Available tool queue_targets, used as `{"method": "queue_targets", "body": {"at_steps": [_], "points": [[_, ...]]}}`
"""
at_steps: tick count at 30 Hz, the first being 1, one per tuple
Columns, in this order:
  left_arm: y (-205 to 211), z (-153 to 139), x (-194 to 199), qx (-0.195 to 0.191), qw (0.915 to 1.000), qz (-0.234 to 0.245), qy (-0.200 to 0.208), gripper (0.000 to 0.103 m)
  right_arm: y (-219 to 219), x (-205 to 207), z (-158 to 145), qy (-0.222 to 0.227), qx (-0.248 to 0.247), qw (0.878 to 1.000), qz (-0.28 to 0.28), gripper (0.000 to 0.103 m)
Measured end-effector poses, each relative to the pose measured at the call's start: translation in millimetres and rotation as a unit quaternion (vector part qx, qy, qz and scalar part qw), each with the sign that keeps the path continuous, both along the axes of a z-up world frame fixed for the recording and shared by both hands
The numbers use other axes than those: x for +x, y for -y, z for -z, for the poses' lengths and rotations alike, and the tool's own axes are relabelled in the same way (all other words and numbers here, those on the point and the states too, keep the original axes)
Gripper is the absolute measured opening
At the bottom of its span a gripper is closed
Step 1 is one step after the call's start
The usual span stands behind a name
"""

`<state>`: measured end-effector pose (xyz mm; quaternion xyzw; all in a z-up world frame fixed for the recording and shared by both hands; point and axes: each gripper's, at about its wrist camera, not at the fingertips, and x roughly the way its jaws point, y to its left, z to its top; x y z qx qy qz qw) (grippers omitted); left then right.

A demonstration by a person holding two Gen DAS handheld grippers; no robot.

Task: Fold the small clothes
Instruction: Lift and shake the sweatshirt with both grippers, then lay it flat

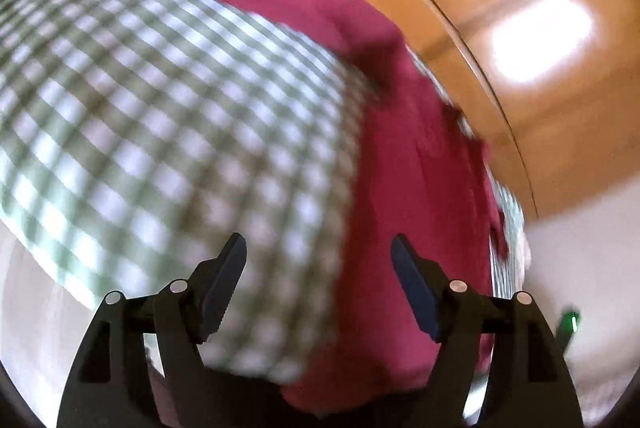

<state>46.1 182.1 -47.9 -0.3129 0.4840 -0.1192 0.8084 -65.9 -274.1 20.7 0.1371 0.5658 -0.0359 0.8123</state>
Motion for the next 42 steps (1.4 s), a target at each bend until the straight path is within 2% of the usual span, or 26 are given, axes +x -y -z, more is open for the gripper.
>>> {"method": "queue_targets", "body": {"at_steps": [2,4,8,12,14,17,18,19,21,22,23,24,26,28,31,33,35,36,37,39,40,42], "points": [[-24,-1,15,0.001,0.9988,-0.049,-0.002,0.073,-16,22,-10,0.033,0.008,0.999,-0.013,0.063],[-48,-4,32,0.022,0.9944,-0.103,-0.004,0.073,-35,35,-10,0.050,0.020,0.998,-0.034,0.069],[-97,-6,74,0.044,0.9813,-0.187,-0.016,0.073,-93,64,16,0.055,0.044,0.994,-0.081,0.070],[-136,3,111,0.035,0.9716,-0.232,-0.033,0.073,-124,83,52,0.029,0.064,0.995,-0.075,0.073],[-149,5,127,0.039,0.9674,-0.247,-0.037,0.073,-130,88,66,0.019,0.063,0.995,-0.069,0.090],[-160,7,157,0.060,0.9656,-0.251,-0.035,0.073,-146,93,73,0.018,0.046,0.994,-0.100,0.101],[-160,7,165,0.065,0.9662,-0.247,-0.035,0.073,-145,93,72,0.014,0.044,0.994,-0.103,0.101],[-156,7,172,0.069,0.9685,-0.237,-0.034,0.066,-145,92,73,0.013,0.040,0.994,-0.103,0.101],[-141,8,189,0.098,0.9783,-0.180,-0.028,0.037,-145,93,76,0.008,0.035,0.995,-0.097,0.101],[-134,7,197,0.121,0.9780,-0.166,-0.034,0.014,-146,95,76,0.006,0.035,0.995,-0.094,0.101],[-132,6,200,0.146,0.9752,-0.162,-0.036,0.013,-146,96,77,0.002,0.034,0.995,-0.090,0.101],[-133,-2,199,0.153,0.9733,-0.170,-0.018,0.007,-147,98,76,0.001,0.034,0.995,-0.089,0.101],[-143,-21,191,0.130,0.9721,-0.194,0.019,0.007,-148,96,76,0.004,0.026,0.995,-0.092,0.101],[-160,-47,176,0.126,0.9644,-0.225,0.059,0.006,-152,93,77,0.011,0.012,0.995,-0.099,0.101],[-181,-72,154,0.176,0.9470,-0.254,0.087,0.006,-153,91,77,0.014,0.001,0.995,-0.099,0.101],[-193,-71,147,0.218,0.9385,-0.259,0.070,0.005,-152,91,77,0.015,0.001,0.995,-0.095,0.101],[-201,-57,145,0.259,0.9323,-0.250,0.034,0.005,-152,89,77,0.015,-0.004,0.995,-0.094,0.101],[-201,-45,147,0.297,0.9230,-0.244,0.007,0.005,-152,88,77,0.015,-0.005,0.996,-0.093,0.101],[-200,-35,149,0.315,0.9181,-0.240,-0.012,0.005,-151,88,77,0.015,-0.006,0.996,-0.093,0.101],[-198,-11,148,0.307,0.9236,-0.223,-0.056,0.005,-150,86,76,0.016,-0.007,0.996,-0.091,0.101],[-196,-4,148,0.311,0.9187,-0.231,-0.074,0.006,-150,86,76,0.016,-0.008,0.996,-0.090,0.101],[-189,-4,142,0.301,0.9171,-0.250,-0.075,0.010,-150,84,76,0.017,-0.011,0.996,-0.089,0.101]]}}
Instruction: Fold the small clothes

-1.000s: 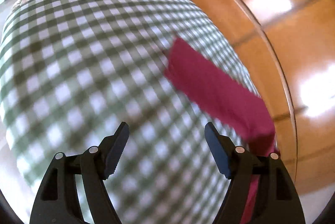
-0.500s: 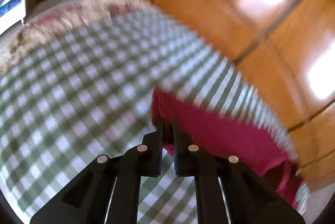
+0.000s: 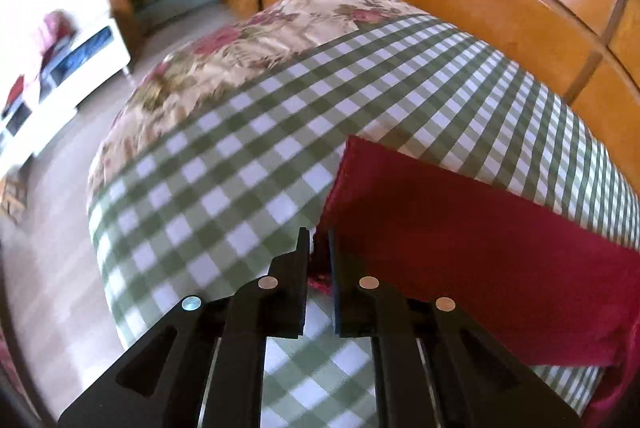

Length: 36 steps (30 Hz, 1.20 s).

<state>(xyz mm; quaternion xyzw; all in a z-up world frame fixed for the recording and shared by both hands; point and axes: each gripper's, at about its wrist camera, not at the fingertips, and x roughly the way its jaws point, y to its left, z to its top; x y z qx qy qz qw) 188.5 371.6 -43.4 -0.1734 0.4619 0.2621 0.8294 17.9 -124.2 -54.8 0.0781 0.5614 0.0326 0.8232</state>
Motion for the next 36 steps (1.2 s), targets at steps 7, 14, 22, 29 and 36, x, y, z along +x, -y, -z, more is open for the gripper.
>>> {"method": "queue_targets", "body": {"at_steps": [7,14,22,29,36], "points": [[88,-46,-24,-0.053,0.9898,0.062,0.116,0.066,-2,-2,0,0.010,-0.006,1.000,0.006,0.101],[290,-45,-39,-0.063,0.9387,0.316,0.124,0.066,12,-2,-16,0.016,0.017,0.999,0.030,0.095],[446,14,-74,0.015,0.8601,0.504,0.078,0.066,131,-9,-43,0.057,-0.078,0.974,0.204,0.071],[437,39,-64,-0.035,0.8605,0.502,0.082,0.085,226,34,-13,0.029,-0.169,0.952,0.252,0.065],[438,35,-67,-0.036,0.8590,0.504,0.082,0.087,276,59,8,0.011,-0.157,0.949,0.273,0.003]]}}
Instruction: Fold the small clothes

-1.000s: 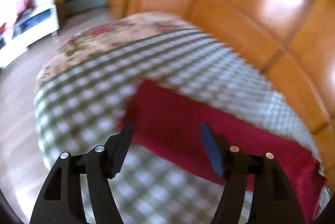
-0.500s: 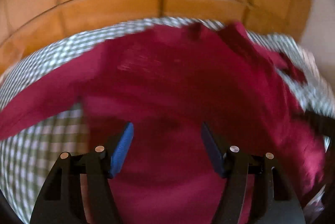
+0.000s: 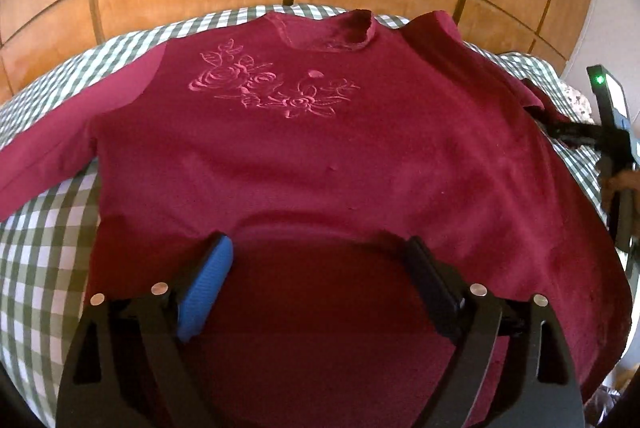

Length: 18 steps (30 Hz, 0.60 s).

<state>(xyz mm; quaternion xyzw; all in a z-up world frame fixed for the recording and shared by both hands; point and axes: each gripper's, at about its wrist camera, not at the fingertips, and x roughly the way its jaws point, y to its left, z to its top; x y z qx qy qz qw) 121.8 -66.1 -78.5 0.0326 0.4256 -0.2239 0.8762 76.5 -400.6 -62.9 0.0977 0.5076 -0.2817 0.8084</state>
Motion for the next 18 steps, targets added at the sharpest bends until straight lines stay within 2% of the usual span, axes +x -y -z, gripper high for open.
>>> {"method": "queue_targets", "body": {"at_steps": [4,7,10,12,14,18], "points": [[-1,-2,-2,0.001,1.0000,0.000,0.000,0.087,35,-18,-40,0.055,0.012,0.998,0.040,0.003],[-1,-2,-2,0.001,1.0000,0.000,0.000,0.087,62,-36,-77,0.090,-0.009,0.994,0.064,0.003],[-1,-2,-2,0.003,1.0000,0.000,0.000,0.087,96,-46,-106,0.106,-0.037,0.989,0.100,0.002],[-1,-2,-1,0.004,1.0000,0.000,-0.001,0.087,119,-47,-113,0.099,-0.068,0.985,0.123,0.002],[-1,-2,-1,0.004,1.0000,0.000,-0.001,0.087,148,-48,-110,0.074,-0.091,0.981,0.155,0.002],[-1,-1,-1,0.006,1.0000,0.000,-0.001,0.087,189,-54,-77,0.005,-0.116,0.973,0.199,0.002]]}}
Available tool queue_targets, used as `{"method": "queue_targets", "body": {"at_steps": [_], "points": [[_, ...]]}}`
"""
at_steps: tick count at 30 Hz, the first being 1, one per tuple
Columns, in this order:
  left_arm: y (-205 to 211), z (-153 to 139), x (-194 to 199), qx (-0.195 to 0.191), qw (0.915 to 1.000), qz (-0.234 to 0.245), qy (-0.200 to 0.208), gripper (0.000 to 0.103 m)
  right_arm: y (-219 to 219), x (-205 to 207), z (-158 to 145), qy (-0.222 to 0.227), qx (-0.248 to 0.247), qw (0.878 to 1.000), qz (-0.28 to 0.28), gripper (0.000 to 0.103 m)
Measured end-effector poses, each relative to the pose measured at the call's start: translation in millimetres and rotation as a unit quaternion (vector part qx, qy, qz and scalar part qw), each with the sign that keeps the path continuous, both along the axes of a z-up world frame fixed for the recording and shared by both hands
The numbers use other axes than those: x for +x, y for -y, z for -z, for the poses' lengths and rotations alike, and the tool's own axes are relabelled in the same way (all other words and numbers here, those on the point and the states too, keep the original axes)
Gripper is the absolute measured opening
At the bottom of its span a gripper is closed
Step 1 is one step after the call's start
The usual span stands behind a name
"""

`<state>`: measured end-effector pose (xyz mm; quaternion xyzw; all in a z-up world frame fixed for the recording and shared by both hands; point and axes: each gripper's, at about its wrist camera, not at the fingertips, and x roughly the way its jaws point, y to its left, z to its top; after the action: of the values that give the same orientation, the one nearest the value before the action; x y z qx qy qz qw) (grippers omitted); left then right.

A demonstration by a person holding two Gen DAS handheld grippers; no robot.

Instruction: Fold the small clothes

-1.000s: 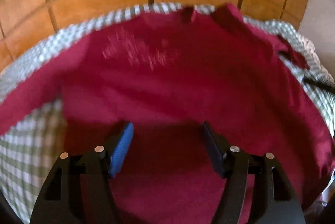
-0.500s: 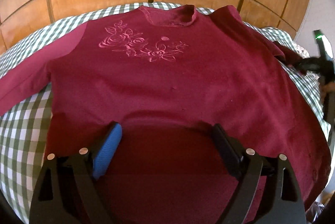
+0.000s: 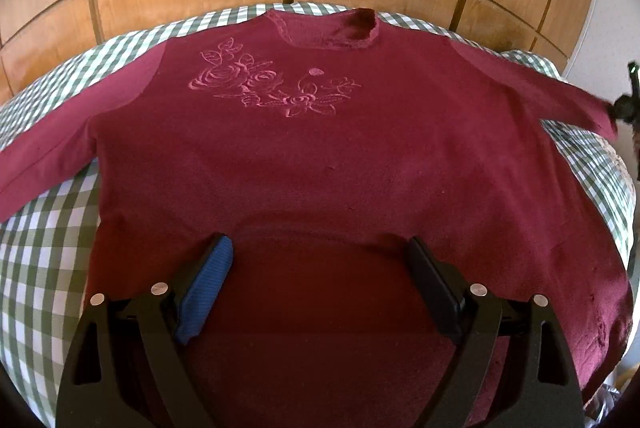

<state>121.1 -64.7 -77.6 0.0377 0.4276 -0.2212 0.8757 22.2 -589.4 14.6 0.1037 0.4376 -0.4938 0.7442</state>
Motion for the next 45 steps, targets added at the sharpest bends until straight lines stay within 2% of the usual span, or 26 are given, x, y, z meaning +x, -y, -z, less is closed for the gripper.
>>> {"method": "queue_targets", "body": {"at_steps": [3,6,7,8,10,12,13,15,17,18,20,21,23,25,27,28,29,30,32,36,38,40,42,43,44,45], "points": [[-1,1,1,0.002,1.0000,0.002,-0.001,0.088,6,-5,37,-0.051,0.005,0.999,0.018,0.002],[-3,0,3,0.001,1.0000,0.005,-0.005,0.088,-2,-19,59,-0.066,0.025,0.997,0.031,0.006],[-3,-2,4,0.000,0.9999,0.006,-0.011,0.088,-6,-21,60,-0.057,0.030,0.997,0.030,0.020],[-4,-3,4,-0.001,0.9999,0.006,-0.015,0.088,-14,-25,59,-0.044,0.035,0.998,0.027,0.045],[-11,-12,4,-0.009,0.9995,0.004,-0.030,0.088,-28,-27,49,-0.026,0.033,0.999,0.014,0.065],[-22,-21,1,-0.021,0.9990,-0.012,-0.038,0.088,-59,-25,32,-0.012,0.021,0.999,-0.029,0.073],[-31,-26,-1,-0.030,0.9986,-0.021,-0.039,0.088,-70,-21,28,-0.003,0.031,0.998,-0.050,0.076],[-52,-37,-9,-0.045,0.9976,-0.042,-0.032,0.088,-101,-22,22,0.032,0.090,0.989,-0.109,0.076],[-71,-44,-18,-0.040,0.9971,-0.061,-0.021,0.088,-140,-23,23,0.067,0.186,0.964,-0.179,0.076],[-82,-46,-24,-0.040,0.9968,-0.065,-0.026,0.088,-165,-25,26,0.078,0.234,0.945,-0.215,0.076],[-99,-46,-32,-0.040,0.9959,-0.073,-0.036,0.088,-210,-30,34,0.071,0.295,0.913,-0.272,0.074],[-109,-43,-40,-0.043,0.9954,-0.072,-0.047,0.086,-227,-33,37,0.062,0.311,0.903,-0.291,0.073],[-119,-36,-51,-0.048,0.9943,-0.063,-0.071,0.070,-262,-44,47,0.035,0.335,0.885,-0.321,0.065],[-124,-27,-61,-0.050,0.9931,-0.060,-0.087,0.068,-283,-58,46,0.027,0.324,0.885,-0.333,0.061],[-127,-22,-70,-0.052,0.9929,-0.061,-0.087,0.063,-297,-71,43,0.020,0.321,0.884,-0.339,0.045],[-127,-22,-73,-0.052,0.9931,-0.062,-0.085,0.051,-301,-76,42,0.020,0.326,0.883,-0.337,0.027],[-126,-22,-77,-0.055,0.9931,-0.058,-0.086,0.027,-303,-81,41,0.021,0.334,0.880,-0.337,0.010],[-126,-22,-77,-0.059,0.9928,-0.053,-0.090,0.019,-307,-85,41,0.018,0.344,0.876,-0.338,0.010],[-127,-27,-79,-0.069,0.9927,-0.043,-0.089,0.014,-312,-90,32,0.018,0.339,0.876,-0.344,0.008],[-135,-35,-86,-0.058,0.9945,-0.034,-0.081,0.014,-316,-104,8,0.043,0.345,0.862,-0.368,0.008],[-143,-27,-88,-0.044,0.9938,-0.043,-0.092,0.014,-316,-116,18,0.015,0.352,0.860,-0.370,0.008],[-146,-24,-90,-0.048,0.9926,-0.043,-0.103,0.017,-319,-122,35,-0.016,0.357,0.861,-0.363,0.008],[-147,-29,-89,-0.049,0.9921,-0.058,-0.100,0.031,-316,-123,42,-0.009,0.369,0.861,-0.350,0.012],[-148,-35,-87,-0.055,0.9919,-0.066,-0.094,0.044,-312,-122,41,0.005,0.384,0.860,-0.336,0.015],[-150,-40,-87,-0.064,0.9917,-0.071,-0.086,0.052,-308,-121,40,0.015,0.390,0.860,-0.327,0.019],[-151,-50,-85,-0.082,0.9914,-0.073,-0.070,0.053,-305,-119,39,0.018,0.385,0.864,-0.324,0.023]]}}
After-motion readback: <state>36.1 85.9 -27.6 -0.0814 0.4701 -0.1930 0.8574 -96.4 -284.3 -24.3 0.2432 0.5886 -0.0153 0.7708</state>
